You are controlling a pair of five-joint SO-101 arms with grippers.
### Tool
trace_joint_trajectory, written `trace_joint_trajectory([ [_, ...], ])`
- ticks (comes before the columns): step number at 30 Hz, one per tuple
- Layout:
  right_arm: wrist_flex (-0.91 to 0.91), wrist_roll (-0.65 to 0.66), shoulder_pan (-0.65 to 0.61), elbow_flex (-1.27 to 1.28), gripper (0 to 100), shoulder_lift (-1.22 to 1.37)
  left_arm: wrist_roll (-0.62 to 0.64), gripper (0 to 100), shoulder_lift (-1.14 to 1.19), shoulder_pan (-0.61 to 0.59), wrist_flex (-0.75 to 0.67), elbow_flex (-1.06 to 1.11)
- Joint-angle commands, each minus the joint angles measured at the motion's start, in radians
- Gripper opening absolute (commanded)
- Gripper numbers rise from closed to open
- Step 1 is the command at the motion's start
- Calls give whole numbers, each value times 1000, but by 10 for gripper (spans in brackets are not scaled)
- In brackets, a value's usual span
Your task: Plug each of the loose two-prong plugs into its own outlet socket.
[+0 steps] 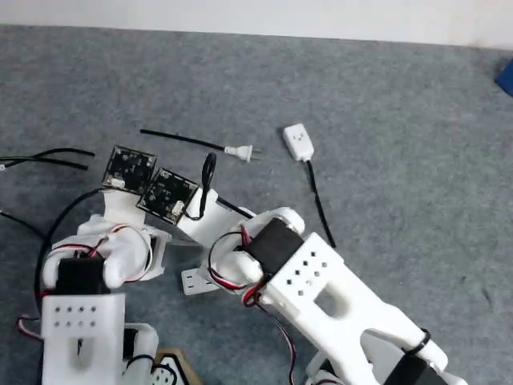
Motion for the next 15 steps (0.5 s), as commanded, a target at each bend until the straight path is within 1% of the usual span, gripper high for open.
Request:
trace_joint_trajectory([
  [1, 4, 21, 10, -58, 7, -33, 2, 439, 2, 53, -32, 27],
  [3, 5, 23, 10, -48, 7, -31, 5, 439, -5, 47, -32, 21],
  [8, -27, 77, 10, 61, 7, -31, 6, 439, -7, -99, -37, -59],
  [15, -54, 183, 4, 131, 7, -31, 6, 438, 2, -208, -32, -71],
])
